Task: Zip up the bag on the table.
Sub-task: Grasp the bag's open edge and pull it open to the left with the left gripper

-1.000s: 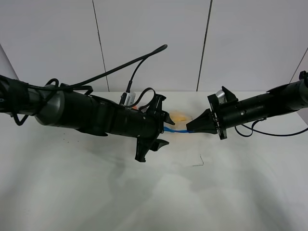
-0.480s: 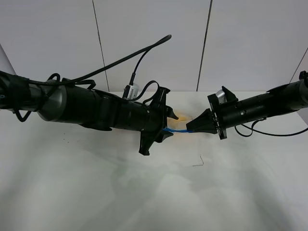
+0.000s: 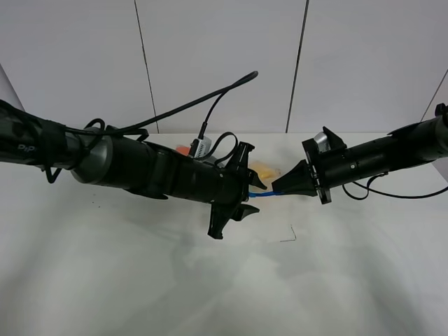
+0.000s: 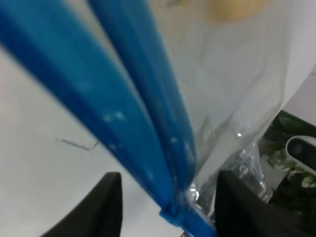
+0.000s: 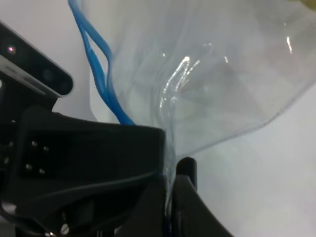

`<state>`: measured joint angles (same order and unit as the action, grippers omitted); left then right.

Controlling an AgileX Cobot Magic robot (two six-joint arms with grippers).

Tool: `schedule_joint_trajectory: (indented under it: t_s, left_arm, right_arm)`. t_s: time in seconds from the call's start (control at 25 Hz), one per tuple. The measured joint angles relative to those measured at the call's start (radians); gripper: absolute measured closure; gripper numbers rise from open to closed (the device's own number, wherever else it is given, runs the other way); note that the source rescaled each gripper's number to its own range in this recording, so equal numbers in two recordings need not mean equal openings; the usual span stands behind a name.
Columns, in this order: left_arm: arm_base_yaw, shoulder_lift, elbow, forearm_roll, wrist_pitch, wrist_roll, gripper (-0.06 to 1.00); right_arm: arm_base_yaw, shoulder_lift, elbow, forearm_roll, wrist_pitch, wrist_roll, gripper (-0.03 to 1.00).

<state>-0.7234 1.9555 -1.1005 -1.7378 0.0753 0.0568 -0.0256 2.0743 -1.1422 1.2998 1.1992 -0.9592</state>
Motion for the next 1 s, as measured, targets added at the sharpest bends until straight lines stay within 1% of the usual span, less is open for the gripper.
schedule_joint_trajectory:
  t_s: [0.24, 0.32, 0.4, 0.48, 0.72, 0.92, 1.0]
  left_arm:
    - [0.005, 0.000, 0.000, -0.001, 0.014, 0.026, 0.30]
    - [0.008, 0.000, 0.000, -0.001, 0.022, 0.029, 0.32]
    - [0.008, 0.000, 0.000, -0.001, 0.026, 0.031, 0.36]
    - [0.008, -0.003, 0.000, -0.001, 0.028, 0.033, 0.38]
    - [0.008, -0.033, 0.000, 0.000, -0.010, 0.040, 0.41]
    - [0.008, -0.042, 0.000, 0.001, -0.015, 0.041, 0.41]
    - [0.008, -0.042, 0.000, 0.001, -0.013, 0.041, 0.46]
  right_arm:
    - [-0.001, 0.000, 0.000, 0.000, 0.000, 0.000, 0.97]
    - [-0.001, 0.000, 0.000, 0.000, 0.000, 0.000, 0.97]
    - [-0.001, 0.000, 0.000, 0.000, 0.000, 0.000, 0.97]
    - [-0.001, 0.000, 0.000, 0.002, 0.000, 0.000, 0.97]
    - [-0.001, 0.000, 0.000, 0.015, 0.001, 0.000, 0.97]
    - [-0.001, 0.000, 0.000, 0.015, 0.001, 0.000, 0.97]
    - [-0.001, 0.000, 0.000, 0.016, 0.001, 0.000, 0.97]
